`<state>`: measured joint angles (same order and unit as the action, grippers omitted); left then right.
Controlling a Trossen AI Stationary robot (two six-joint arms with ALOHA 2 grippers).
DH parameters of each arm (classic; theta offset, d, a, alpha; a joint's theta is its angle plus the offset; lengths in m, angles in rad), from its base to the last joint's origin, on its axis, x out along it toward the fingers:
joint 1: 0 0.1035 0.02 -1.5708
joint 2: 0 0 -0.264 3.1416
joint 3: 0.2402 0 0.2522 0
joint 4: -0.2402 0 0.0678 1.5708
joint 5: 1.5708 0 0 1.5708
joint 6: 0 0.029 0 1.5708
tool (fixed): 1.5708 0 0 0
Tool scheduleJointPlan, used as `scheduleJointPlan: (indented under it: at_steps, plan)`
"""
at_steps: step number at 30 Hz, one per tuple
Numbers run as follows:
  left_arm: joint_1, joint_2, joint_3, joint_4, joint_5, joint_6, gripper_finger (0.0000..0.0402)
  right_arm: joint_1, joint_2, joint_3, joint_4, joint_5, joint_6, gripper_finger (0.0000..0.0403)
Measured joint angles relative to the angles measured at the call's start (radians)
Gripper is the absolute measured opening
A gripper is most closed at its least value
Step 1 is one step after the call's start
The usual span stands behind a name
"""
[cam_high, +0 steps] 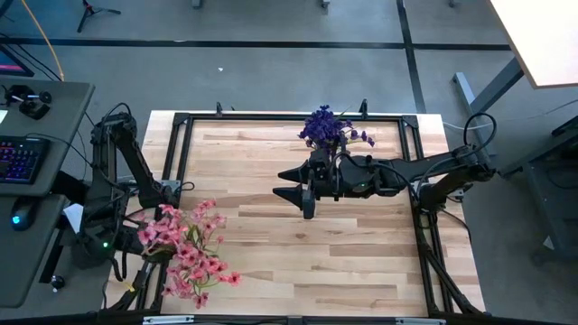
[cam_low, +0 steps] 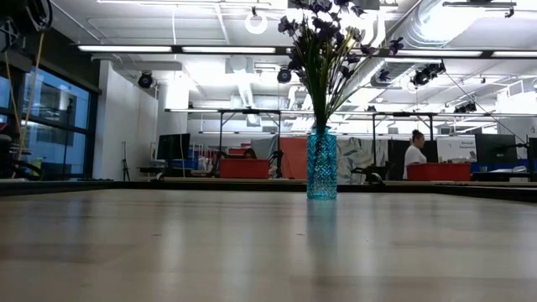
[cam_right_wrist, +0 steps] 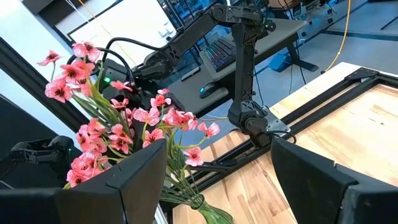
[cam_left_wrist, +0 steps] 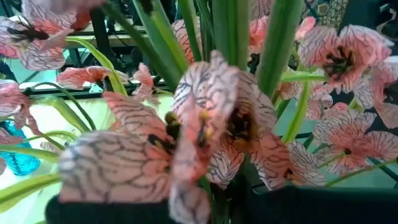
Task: Sort flowers into vase by color
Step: Put the pink flowers into the green vase
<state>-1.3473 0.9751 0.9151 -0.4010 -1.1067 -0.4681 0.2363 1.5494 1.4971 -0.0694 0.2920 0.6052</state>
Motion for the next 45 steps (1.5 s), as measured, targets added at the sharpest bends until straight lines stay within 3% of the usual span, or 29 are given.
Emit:
scheduleJointPlan:
  at_steps: [5,11,21,24,32,38,41,45]
  plan:
    - [0.000,0.003,0.000,0.001,-0.006,-0.001,0.0031,0.000,0.000,0.000,0.000,0.000,0.000,0.0282]
    - [0.001,-0.014,0.000,0.001,0.012,-0.058,0.0091,0.000,0.000,0.000,0.000,-0.009,0.023,0.0282]
    - [0.001,-0.058,0.001,-0.092,0.153,-0.240,0.0196,0.000,0.000,0.000,0.008,-0.013,0.027,0.0282]
    - [0.001,-0.069,0.001,-0.137,0.243,-0.293,0.0214,0.000,0.000,0.000,0.008,-0.014,0.036,0.0282]
    - [0.000,-0.115,0.001,-0.275,0.510,-0.473,0.0225,0.000,0.000,0.000,0.008,-0.014,0.051,0.0282]
    - [0.001,-0.187,0.001,-0.286,0.683,-0.587,0.0225,0.000,0.000,0.000,0.008,-0.015,0.060,0.0282]
    - [0.000,-0.231,0.001,-0.275,0.717,-0.635,0.0225,0.000,0.000,0.000,0.008,-0.015,0.069,0.0282]
    - [0.001,-0.275,0.001,-0.274,0.670,-0.637,0.0225,0.000,0.000,0.000,0.008,-0.015,0.069,0.0282]
